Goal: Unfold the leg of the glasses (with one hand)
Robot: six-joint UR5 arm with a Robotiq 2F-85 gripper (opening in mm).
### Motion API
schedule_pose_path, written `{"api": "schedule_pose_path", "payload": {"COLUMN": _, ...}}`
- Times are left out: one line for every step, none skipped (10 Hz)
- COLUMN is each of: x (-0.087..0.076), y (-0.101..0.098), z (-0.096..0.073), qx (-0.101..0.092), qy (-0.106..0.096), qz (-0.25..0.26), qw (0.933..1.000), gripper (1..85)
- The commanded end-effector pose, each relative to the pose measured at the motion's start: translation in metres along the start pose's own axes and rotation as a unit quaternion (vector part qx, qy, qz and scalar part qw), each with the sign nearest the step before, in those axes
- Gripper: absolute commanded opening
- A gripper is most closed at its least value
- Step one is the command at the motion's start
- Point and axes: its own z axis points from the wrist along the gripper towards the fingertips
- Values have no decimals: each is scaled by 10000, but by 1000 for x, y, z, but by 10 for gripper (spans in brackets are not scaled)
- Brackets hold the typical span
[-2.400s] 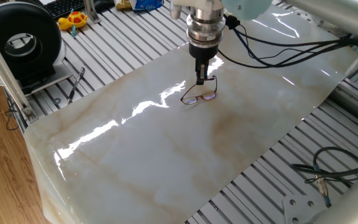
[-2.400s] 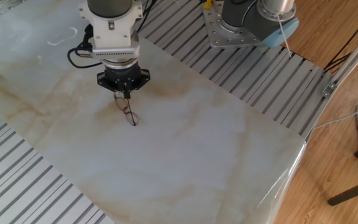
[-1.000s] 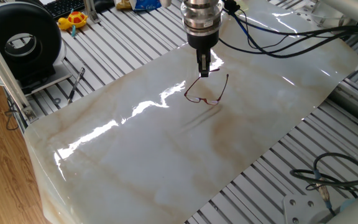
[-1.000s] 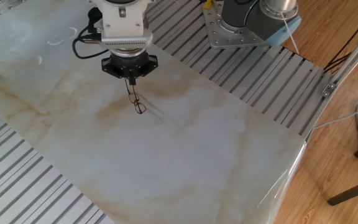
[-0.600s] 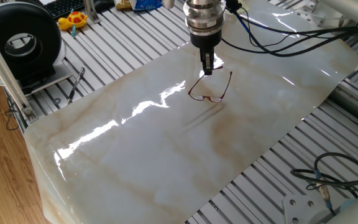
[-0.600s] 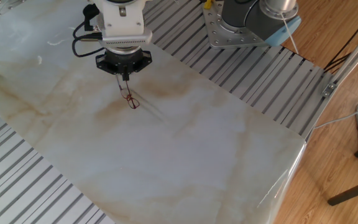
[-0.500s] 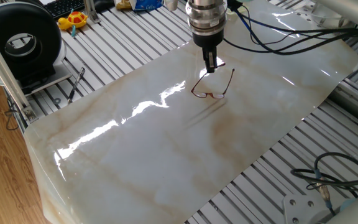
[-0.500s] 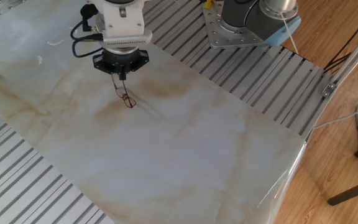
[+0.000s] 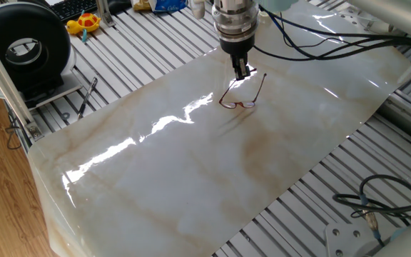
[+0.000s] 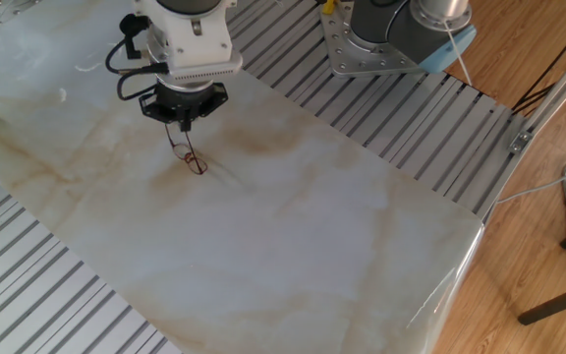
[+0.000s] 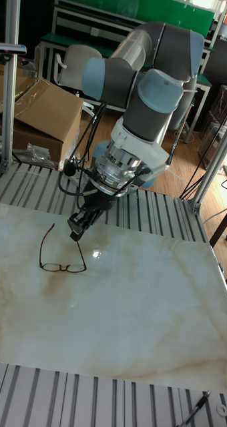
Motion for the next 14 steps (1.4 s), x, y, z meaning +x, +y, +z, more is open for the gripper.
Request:
{"api": "schedule_pose_path", "payload": {"x": -6, "y": -8, "z": 5, "qx": 104, "qy": -61, "qz": -223, "qw": 9997, "gripper": 13}}
{"api": "schedule_pose_path", "payload": {"x": -6, "y": -8, "z": 5, "qx": 103, "qy": -62, "qz": -200, "qw": 9997, "gripper": 13}}
{"api": "schedule_pose_path", "payload": {"x": -6, "y": -9, "z": 4, "qx": 128, "qy": -50, "qz": -170, "qw": 9998, "gripper": 73}}
{"api": "schedule_pose_path", "payload": {"x": -7, "y": -9, "z": 5, "qx": 135, "qy": -54, "qz": -162, "qw": 9998, "gripper": 167}}
{"api": "schedule_pose_path", "payload": {"x": -7, "y": -10, "z": 6, "qx": 138, "qy": -47, "qz": -163, "qw": 9998, "gripper": 200}}
{"api": "schedule_pose_path", "payload": {"x": -8, "y": -9, "z": 6, "qx": 120, "qy": -64, "qz": -147, "qw": 9998, "gripper": 260}}
{"api": "schedule_pose_path", "payload": {"x": -10, "y": -8, "z": 6, "qx": 102, "qy": -80, "qz": -138, "qw": 9998, "gripper": 293}}
{"api": "schedule_pose_path", "payload": {"x": -10, "y": -6, "z": 5, "qx": 64, "qy": -85, "qz": -115, "qw": 9999, "gripper": 293}}
{"api": "schedule_pose_path", "payload": {"x": -10, "y": -4, "z": 3, "qx": 32, "qy": -93, "qz": -106, "qw": 9999, "gripper": 293}}
{"api": "schedule_pose_path", "payload": {"x": -9, "y": -3, "z": 1, "qx": 22, "qy": -96, "qz": -106, "qw": 9999, "gripper": 293}}
{"api": "schedule_pose_path", "payload": {"x": -7, "y": -4, "z": 0, "qx": 22, "qy": -96, "qz": -106, "qw": 9999, "gripper": 287}}
{"api": "schedule_pose_path", "payload": {"x": -7, "y": -4, "z": 0, "qx": 25, "qy": -107, "qz": -106, "qw": 9999, "gripper": 277}}
{"api": "schedule_pose_path", "payload": {"x": -6, "y": -4, "z": -1, "qx": 25, "qy": -107, "qz": -106, "qw": 9999, "gripper": 267}}
{"api": "schedule_pose_path", "payload": {"x": -5, "y": -3, "z": -2, "qx": 25, "qy": -107, "qz": -106, "qw": 9999, "gripper": 260}}
